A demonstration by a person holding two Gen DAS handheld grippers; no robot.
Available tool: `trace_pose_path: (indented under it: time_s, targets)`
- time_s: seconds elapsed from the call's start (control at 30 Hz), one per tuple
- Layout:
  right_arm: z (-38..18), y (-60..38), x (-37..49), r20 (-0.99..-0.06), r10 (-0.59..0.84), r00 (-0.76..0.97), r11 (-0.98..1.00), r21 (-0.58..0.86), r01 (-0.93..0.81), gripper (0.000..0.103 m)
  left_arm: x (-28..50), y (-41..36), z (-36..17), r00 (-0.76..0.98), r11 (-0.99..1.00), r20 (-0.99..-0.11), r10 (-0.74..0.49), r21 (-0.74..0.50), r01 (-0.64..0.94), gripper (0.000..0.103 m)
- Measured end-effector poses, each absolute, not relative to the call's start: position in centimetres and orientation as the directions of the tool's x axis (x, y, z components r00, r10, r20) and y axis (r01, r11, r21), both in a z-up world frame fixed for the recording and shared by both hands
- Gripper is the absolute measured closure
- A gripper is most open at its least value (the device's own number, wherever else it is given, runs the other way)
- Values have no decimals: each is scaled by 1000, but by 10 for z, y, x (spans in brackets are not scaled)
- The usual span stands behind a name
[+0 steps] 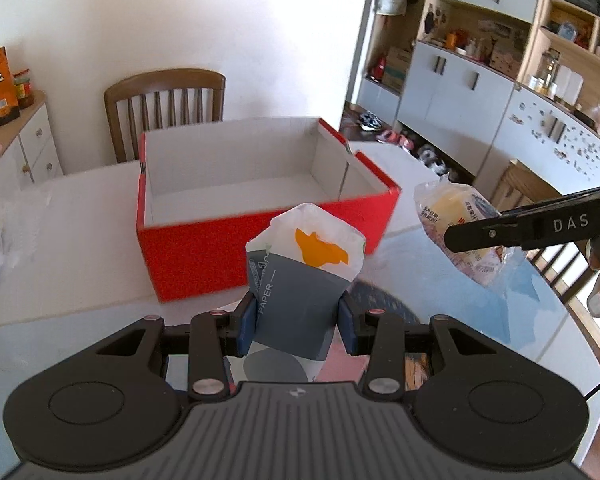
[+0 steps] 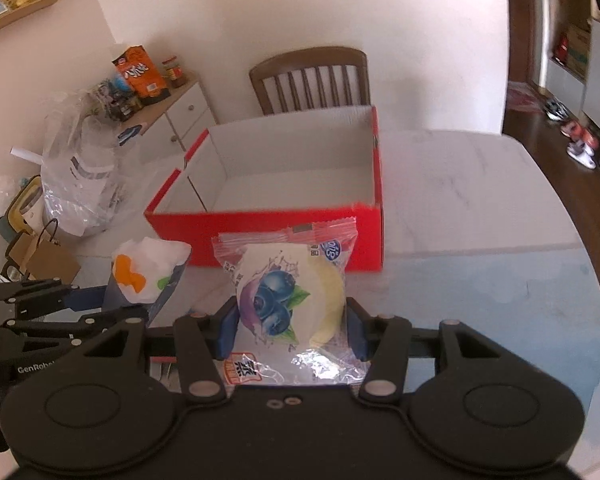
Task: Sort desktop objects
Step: 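Carry the paper packet and blueberry bread bag with both grippers over the red box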
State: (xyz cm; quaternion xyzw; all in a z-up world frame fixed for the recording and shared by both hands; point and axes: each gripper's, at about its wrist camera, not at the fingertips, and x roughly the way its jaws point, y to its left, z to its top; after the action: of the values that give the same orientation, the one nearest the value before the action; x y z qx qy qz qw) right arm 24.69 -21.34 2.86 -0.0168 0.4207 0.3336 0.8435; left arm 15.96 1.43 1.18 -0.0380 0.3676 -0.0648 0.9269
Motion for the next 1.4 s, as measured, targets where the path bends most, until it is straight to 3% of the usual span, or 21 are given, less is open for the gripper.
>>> trace_pose_path:
  time_s: [0.67,1.4]
  targets:
    - [34,-149,332,-703,571,424,706,157,-690,50,278,40,43,736,1000,-677,8,4,-8,63]
    - [-17,-107,386,-789,479,385,712,93,-696,50,361,49,-15,576,994,-816,56,103,48,62]
